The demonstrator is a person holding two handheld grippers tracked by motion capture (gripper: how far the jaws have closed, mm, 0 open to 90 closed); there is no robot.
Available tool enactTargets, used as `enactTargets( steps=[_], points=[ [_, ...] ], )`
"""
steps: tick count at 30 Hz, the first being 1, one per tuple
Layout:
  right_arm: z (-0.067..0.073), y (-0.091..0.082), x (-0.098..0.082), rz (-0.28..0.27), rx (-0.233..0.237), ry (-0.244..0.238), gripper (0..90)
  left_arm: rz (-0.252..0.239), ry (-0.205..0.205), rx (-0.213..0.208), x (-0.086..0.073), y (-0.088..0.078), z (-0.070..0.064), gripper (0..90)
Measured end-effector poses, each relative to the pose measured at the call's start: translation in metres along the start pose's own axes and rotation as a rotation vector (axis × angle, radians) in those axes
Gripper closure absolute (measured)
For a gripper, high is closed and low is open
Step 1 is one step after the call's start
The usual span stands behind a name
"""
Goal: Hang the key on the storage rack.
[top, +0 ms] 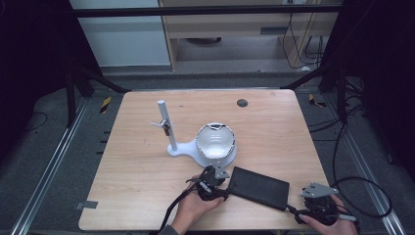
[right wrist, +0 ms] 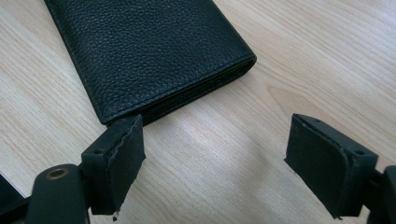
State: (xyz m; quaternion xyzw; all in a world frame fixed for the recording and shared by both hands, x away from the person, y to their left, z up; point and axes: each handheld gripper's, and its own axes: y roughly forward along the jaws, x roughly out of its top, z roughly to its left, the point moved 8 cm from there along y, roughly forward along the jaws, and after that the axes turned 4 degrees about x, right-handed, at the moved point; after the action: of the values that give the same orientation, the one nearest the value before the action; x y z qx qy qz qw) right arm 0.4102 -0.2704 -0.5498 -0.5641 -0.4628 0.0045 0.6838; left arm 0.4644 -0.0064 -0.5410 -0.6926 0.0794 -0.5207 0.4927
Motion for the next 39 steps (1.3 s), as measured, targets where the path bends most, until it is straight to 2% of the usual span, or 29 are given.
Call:
enactTargets(
  steps=[9,18,25,28,33,37,39],
  points=[
    [-0.002,-0.002,0.001,-0.046,-0.004,0.03,18.9,0.003,0.017,-0.008,-0.006,-0.001,-0.006,46.6],
    [-0.006,-0.008,0.008,-0.08,-0.023,0.052,18.7,0.005,0.018,0.001,-0.007,0.0,-0.003,48.1],
    [-0.008,-0.009,0.01,-0.1,-0.026,0.067,18.6,-0.025,0.003,0.014,0.0,0.0,-0.001,50.7],
    [-0.007,-0.008,0.009,-0.092,-0.024,0.063,18.7,-0.035,-0.005,0.017,0.003,-0.001,-0.001,52.0],
    [0.0,-0.003,0.01,-0.069,-0.013,0.031,17.3,-0.051,0.005,0.006,0.007,-0.001,0.0,52.6],
    [0.009,0.003,0.017,-0.054,0.003,-0.011,16.5,-0.058,-0.011,-0.004,0.011,-0.002,-0.002,53.8],
    [0.011,0.004,0.018,-0.05,0.005,-0.016,16.4,-0.07,-0.02,-0.006,0.014,-0.003,-0.003,54.1]
  ],
)
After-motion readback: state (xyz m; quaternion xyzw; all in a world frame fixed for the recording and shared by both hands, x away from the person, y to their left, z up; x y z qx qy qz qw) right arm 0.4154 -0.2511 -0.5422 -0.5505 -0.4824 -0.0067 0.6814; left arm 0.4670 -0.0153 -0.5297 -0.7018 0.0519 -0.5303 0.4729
